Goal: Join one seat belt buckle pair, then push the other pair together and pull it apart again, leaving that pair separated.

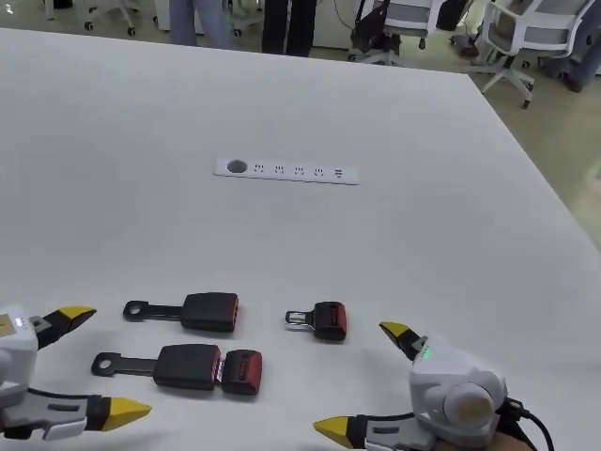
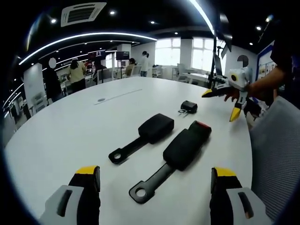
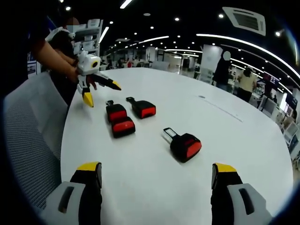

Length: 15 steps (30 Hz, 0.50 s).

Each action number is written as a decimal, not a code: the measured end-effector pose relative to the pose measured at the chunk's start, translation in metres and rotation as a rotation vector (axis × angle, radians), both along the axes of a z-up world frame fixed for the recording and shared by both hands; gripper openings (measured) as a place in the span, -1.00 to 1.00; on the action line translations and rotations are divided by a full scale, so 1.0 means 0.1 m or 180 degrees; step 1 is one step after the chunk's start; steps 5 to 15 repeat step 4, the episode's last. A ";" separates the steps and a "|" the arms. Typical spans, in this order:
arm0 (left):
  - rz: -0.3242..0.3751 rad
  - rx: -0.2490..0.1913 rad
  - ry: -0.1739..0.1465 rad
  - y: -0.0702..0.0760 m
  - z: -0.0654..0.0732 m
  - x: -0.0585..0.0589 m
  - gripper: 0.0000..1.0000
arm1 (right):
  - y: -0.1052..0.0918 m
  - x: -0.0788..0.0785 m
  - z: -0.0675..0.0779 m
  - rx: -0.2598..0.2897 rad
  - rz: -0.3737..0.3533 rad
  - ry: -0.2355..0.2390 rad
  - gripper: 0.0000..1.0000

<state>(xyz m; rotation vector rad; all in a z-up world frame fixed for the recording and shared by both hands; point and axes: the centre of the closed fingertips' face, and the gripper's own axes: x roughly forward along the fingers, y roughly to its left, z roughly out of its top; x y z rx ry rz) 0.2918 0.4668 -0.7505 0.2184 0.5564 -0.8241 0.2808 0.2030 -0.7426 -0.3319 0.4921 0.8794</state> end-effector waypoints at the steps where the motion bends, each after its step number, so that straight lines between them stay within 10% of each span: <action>1: 0.0003 0.0003 0.0000 0.00 0.00 0.00 1.00 | 0.00 0.00 0.00 -0.0007 0.0004 0.0002 0.98; 15: 0.0004 0.0011 0.0002 0.00 0.01 -0.01 1.00 | -0.01 0.00 -0.04 -0.0013 0.0014 0.0002 0.98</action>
